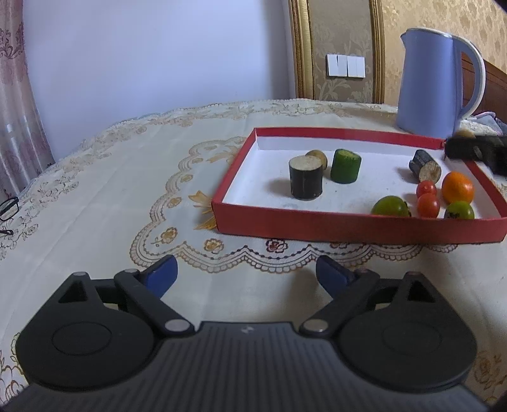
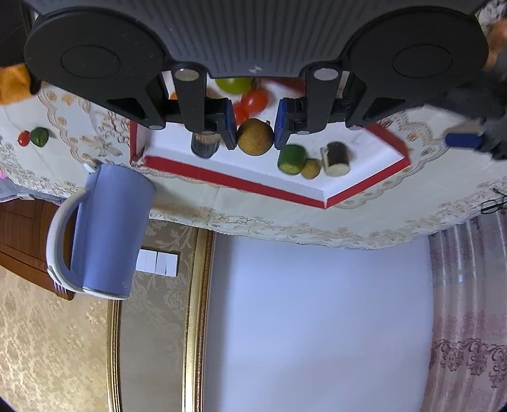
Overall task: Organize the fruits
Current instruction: 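Carry the small brown round fruit into the red tray and open the right tool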
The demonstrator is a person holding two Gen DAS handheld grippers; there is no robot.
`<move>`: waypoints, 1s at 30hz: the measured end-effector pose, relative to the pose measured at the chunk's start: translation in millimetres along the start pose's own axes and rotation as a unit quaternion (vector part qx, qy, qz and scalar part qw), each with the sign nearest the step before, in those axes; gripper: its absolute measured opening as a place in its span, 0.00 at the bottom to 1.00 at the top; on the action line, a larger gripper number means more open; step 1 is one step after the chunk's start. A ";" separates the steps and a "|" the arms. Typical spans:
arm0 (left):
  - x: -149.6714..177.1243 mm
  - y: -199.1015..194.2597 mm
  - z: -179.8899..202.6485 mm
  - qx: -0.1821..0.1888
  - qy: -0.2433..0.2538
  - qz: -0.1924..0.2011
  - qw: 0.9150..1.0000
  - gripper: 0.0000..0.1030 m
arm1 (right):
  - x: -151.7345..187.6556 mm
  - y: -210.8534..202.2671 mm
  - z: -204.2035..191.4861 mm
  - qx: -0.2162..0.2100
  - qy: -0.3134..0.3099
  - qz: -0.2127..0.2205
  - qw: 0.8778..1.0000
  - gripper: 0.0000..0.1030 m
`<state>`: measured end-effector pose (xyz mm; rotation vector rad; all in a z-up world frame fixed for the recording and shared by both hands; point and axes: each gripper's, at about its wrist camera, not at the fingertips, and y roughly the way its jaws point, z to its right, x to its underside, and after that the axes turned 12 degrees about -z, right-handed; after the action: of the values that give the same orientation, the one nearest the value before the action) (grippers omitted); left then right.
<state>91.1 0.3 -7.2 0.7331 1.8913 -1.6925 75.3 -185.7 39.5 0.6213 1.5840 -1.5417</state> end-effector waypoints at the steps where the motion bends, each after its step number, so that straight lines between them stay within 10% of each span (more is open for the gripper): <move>1: -0.1 0.0 -0.9 0.001 -0.002 0.001 1.000 0.91 | -4.6 5.2 1.7 0.002 0.005 -0.002 1.000 0.24; 30: 2.4 -0.9 -3.6 0.005 -0.009 0.011 1.000 0.98 | -40.8 99.5 9.0 0.050 0.038 -0.083 0.995 0.25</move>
<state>88.7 3.9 -7.8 0.7365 1.8569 -1.6908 180.3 -173.9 17.2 0.6218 1.6578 -1.7472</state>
